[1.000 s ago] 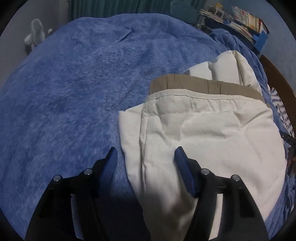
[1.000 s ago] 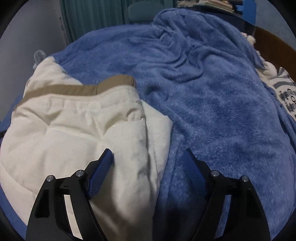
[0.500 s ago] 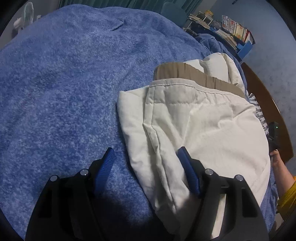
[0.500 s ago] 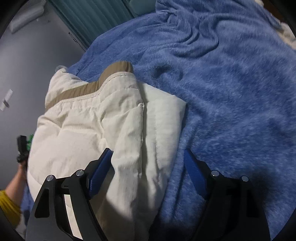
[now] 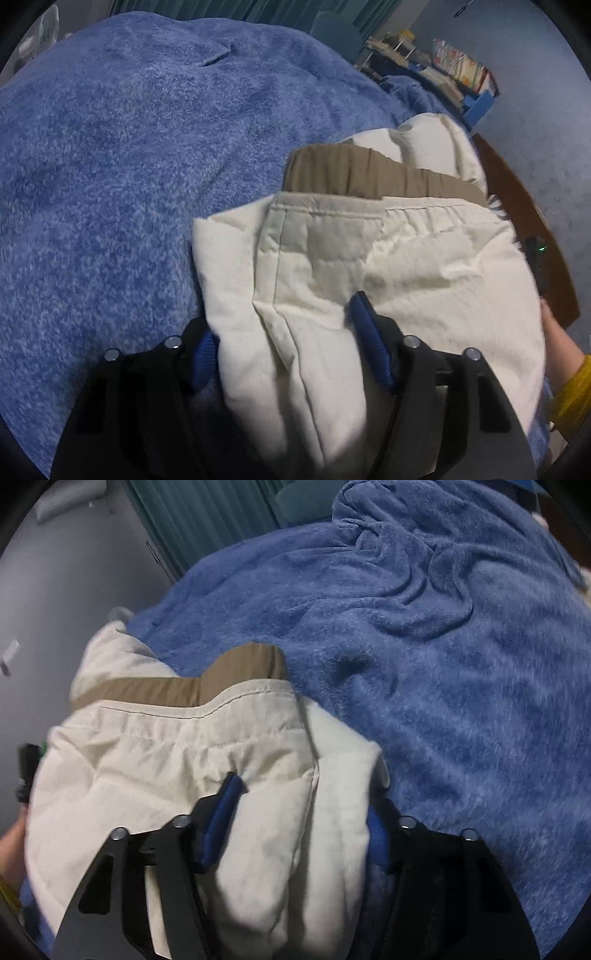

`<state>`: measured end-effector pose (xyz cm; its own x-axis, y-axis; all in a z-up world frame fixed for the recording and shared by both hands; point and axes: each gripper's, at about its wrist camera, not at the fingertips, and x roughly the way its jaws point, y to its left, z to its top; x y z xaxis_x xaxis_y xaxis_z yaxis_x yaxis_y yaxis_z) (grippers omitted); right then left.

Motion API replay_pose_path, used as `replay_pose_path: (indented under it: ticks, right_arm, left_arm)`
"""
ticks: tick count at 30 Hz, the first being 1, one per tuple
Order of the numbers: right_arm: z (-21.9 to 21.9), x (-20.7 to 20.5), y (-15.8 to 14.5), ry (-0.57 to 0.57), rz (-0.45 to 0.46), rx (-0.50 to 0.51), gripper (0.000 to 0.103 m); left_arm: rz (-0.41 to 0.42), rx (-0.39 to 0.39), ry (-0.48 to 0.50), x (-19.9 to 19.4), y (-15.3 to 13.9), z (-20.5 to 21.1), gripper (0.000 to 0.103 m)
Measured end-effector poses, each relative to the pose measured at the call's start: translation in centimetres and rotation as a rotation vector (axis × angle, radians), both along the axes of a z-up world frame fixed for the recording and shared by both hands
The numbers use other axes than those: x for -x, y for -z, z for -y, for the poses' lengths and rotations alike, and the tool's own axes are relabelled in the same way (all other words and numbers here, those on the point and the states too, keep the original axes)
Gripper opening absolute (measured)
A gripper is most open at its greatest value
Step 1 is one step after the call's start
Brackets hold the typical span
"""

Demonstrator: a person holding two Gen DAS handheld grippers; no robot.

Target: Fold large clothes

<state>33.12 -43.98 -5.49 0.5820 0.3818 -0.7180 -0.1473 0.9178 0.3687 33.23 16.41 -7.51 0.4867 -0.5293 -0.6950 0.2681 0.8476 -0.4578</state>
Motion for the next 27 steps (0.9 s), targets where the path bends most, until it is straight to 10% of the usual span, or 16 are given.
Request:
replay_pose_path:
  ticks: [8, 10, 12, 14, 27]
  right_arm:
    - [2.1, -1.1, 2.6, 0.007, -0.111, -0.208, 0.054]
    - [0.4, -0.8, 1.1, -0.020, -0.048, -0.094, 0.036]
    - [-0.6, 0.4, -0.7, -0.024, 0.030, -0.011, 0.022]
    - [-1.1, 2.1, -2.5, -0.023, 0.111, 0.037, 0.014]
    - [-2.4, 16.6, -13.7, -0.002, 0.434, 0.080, 0.007]
  left_arm:
    - [-0.047, 0.073, 0.019, -0.8, 1.0, 0.0, 0.056]
    - [-0.033, 0.010, 0.012, -0.9, 0.5, 1.2, 0.053]
    - [0.029, -0.041, 0.067, 0.1, -1.1, 2.2, 0.024]
    - [0.064, -0.068, 0.082, 1.3, -2.7, 2.1, 0.016]
    - [0.270, 0.078, 0.083, 14.1, -13.4, 0.2, 0.007]
